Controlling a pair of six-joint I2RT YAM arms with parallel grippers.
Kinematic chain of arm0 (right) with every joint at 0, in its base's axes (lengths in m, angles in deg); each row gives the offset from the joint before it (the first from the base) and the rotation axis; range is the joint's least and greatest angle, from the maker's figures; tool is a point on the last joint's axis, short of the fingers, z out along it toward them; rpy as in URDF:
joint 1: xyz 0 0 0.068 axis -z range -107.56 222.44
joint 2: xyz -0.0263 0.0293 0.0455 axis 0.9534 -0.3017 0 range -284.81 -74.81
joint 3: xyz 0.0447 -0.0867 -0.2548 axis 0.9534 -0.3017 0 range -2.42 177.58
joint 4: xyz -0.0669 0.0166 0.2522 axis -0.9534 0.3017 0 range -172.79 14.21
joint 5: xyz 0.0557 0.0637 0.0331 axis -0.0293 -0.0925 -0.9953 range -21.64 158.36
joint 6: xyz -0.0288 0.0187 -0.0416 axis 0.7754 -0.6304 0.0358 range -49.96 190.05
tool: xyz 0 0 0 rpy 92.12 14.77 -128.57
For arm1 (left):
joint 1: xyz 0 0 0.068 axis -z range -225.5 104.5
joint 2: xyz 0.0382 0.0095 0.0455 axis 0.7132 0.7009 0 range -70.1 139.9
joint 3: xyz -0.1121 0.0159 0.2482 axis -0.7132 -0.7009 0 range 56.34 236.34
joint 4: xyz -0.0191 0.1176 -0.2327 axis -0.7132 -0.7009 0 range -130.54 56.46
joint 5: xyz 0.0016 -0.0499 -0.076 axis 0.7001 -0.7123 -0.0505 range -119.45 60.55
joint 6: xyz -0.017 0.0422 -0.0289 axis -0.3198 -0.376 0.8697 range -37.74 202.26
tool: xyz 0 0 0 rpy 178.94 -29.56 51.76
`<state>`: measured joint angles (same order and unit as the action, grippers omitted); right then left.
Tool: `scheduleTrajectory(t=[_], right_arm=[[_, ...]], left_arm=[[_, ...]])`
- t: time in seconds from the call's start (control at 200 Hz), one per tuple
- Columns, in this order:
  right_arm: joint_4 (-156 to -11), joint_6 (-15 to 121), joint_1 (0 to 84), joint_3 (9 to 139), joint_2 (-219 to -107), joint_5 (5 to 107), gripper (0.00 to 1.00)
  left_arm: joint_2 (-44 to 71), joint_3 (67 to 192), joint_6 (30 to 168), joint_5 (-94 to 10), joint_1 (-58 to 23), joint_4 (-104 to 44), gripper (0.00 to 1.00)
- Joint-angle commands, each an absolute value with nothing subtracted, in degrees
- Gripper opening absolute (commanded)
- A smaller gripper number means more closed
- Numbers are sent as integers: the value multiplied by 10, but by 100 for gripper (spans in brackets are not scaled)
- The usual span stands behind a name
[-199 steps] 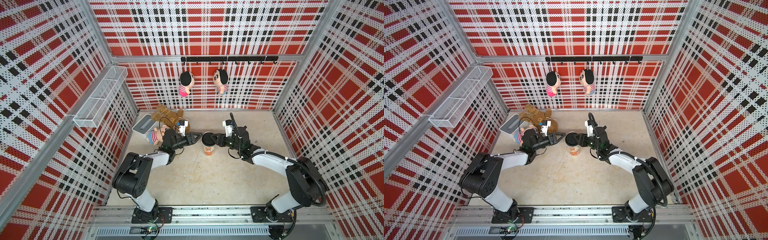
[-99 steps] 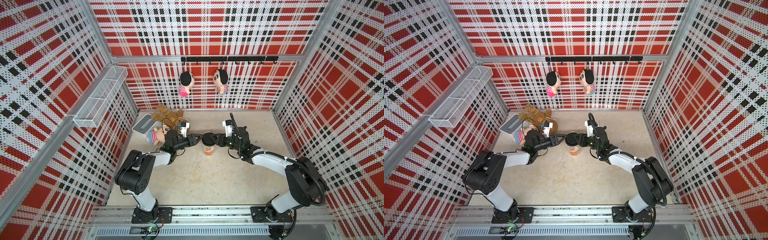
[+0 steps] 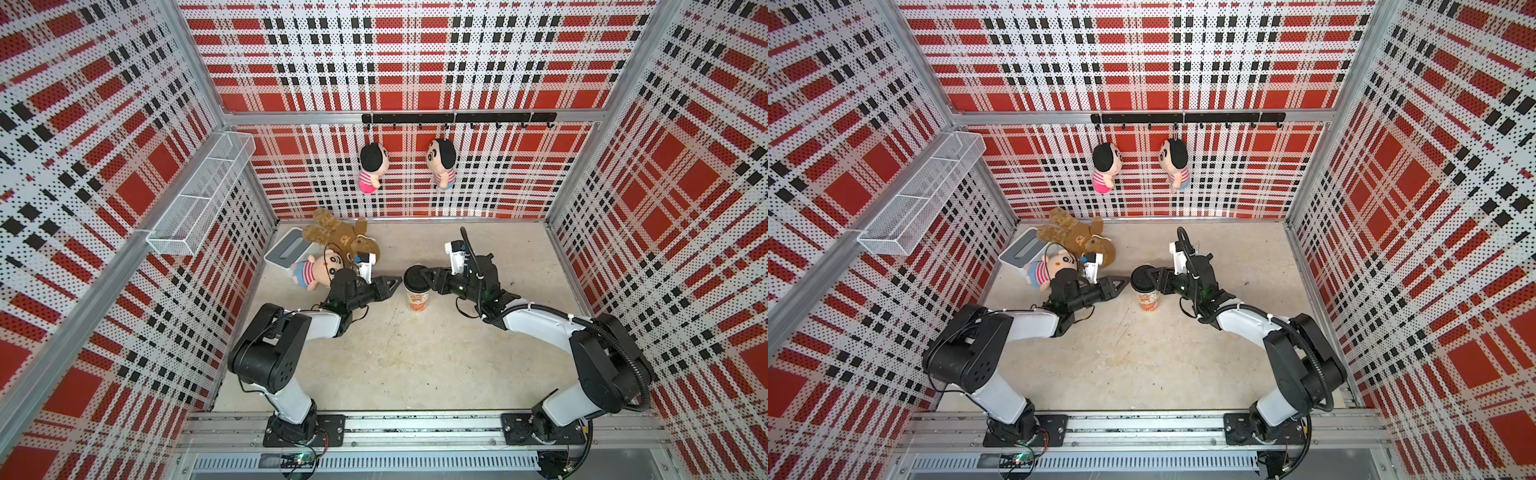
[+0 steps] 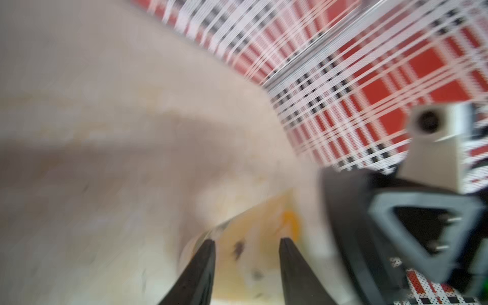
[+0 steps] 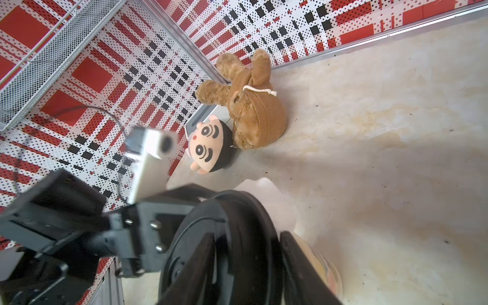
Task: Put the leak-proof paper on the milk tea cups
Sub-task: Secure the cup lid on the cup.
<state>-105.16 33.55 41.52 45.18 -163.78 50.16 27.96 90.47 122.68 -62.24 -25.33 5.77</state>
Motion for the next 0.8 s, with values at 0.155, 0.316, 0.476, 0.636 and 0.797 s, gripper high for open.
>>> scheduleTrajectory(t=[0.155, 0.316, 0.476, 0.636, 0.797], right_arm=[[-874, 377, 411, 452, -1656, 524, 43], [-837, 388, 411, 493, -1647, 533, 53], [-802, 407, 411, 537, -1638, 542, 66], [-780, 419, 411, 573, -1631, 547, 74], [-767, 427, 411, 592, -1623, 555, 78]], left_arm=[[254, 945, 1207, -637, -265, -57, 45], [233, 985, 1184, -624, -270, -102, 48], [216, 1010, 1153, -596, -275, -157, 57], [193, 1020, 1142, -593, -289, -178, 61], [175, 1035, 1129, -586, -297, -201, 64]])
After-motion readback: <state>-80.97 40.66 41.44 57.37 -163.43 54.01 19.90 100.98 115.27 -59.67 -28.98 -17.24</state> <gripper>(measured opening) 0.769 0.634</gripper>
